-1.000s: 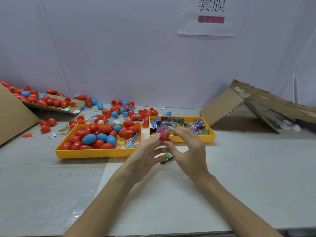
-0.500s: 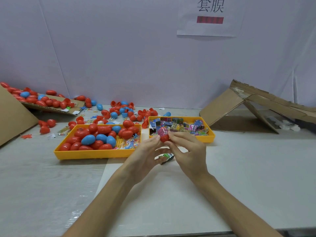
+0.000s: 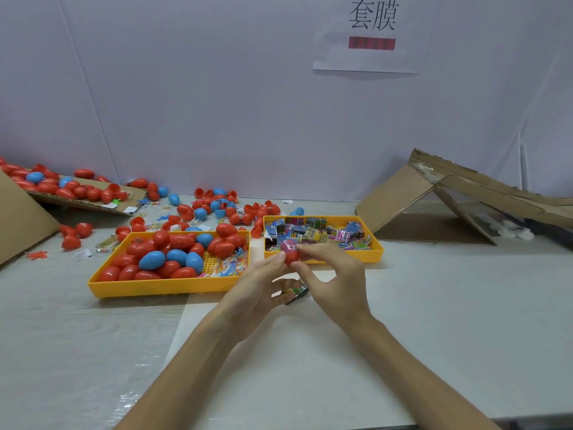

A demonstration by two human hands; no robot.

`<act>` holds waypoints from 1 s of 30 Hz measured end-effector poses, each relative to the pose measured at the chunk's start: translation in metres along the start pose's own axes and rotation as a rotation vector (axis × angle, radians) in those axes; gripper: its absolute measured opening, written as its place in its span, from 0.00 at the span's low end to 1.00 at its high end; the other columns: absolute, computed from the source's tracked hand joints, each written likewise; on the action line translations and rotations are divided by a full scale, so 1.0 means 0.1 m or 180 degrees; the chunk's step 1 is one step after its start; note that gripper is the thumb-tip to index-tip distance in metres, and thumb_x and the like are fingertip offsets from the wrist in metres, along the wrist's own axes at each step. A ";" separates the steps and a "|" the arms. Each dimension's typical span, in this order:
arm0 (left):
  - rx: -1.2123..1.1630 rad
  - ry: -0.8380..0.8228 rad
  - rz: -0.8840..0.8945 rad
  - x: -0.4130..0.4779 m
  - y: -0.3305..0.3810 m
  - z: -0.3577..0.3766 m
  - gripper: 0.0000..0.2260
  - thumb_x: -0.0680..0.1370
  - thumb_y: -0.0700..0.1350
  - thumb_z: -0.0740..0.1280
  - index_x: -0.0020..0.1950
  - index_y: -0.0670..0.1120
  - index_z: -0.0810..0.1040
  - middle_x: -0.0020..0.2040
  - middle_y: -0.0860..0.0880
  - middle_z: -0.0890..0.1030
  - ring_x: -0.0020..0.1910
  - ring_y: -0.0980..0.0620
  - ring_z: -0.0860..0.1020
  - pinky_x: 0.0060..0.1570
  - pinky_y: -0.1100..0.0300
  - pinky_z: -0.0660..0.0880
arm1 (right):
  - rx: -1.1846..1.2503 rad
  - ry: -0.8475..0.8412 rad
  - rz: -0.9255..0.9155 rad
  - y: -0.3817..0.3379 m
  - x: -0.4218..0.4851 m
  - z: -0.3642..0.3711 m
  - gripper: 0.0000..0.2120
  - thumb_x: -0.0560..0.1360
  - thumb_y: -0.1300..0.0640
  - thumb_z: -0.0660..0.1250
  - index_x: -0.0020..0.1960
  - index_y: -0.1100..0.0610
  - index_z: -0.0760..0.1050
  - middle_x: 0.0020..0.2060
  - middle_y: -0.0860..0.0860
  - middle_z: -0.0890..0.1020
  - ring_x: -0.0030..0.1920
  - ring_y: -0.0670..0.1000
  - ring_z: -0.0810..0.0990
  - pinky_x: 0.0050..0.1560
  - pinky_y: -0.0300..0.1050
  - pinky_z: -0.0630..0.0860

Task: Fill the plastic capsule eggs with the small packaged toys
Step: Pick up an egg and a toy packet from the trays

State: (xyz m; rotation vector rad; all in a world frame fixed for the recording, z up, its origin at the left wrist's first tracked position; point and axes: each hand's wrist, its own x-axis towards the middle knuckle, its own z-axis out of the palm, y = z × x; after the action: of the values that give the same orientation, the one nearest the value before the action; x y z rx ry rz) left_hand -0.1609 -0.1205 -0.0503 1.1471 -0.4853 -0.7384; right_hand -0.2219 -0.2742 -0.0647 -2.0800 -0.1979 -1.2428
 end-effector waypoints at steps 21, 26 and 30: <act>0.1045 0.0452 0.0628 0.04 -0.08 0.05 0.12 0.85 0.48 0.60 0.66 0.59 0.76 0.42 0.50 0.85 0.39 0.50 0.81 0.43 0.53 0.79 | -0.0038 -0.0427 0.0318 0.04 0.00 0.01 0.03 0.79 0.59 0.66 0.46 0.54 0.75 0.36 0.40 0.78 0.38 0.42 0.79 0.39 0.31 0.73; 0.1068 0.0314 0.0683 0.04 -0.06 0.08 0.13 0.83 0.46 0.65 0.67 0.56 0.75 0.43 0.47 0.85 0.38 0.51 0.79 0.40 0.57 0.77 | -0.0275 -0.0495 0.0202 0.04 -0.01 0.02 0.03 0.82 0.59 0.61 0.49 0.55 0.72 0.39 0.45 0.75 0.37 0.45 0.74 0.37 0.37 0.70; 0.1221 0.0278 0.0760 0.02 -0.07 0.10 0.15 0.82 0.42 0.66 0.68 0.54 0.74 0.45 0.46 0.86 0.39 0.54 0.80 0.41 0.60 0.78 | -0.0455 -0.0433 0.0161 -0.01 -0.02 0.05 0.03 0.81 0.62 0.60 0.49 0.56 0.69 0.40 0.45 0.71 0.36 0.47 0.70 0.36 0.34 0.66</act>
State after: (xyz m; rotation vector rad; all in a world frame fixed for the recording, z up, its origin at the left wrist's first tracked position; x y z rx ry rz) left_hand -0.1681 -0.1299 -0.0534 1.4410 -0.6963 -0.3937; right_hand -0.2200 -0.2704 -0.0673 -2.2805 -0.1198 -1.1148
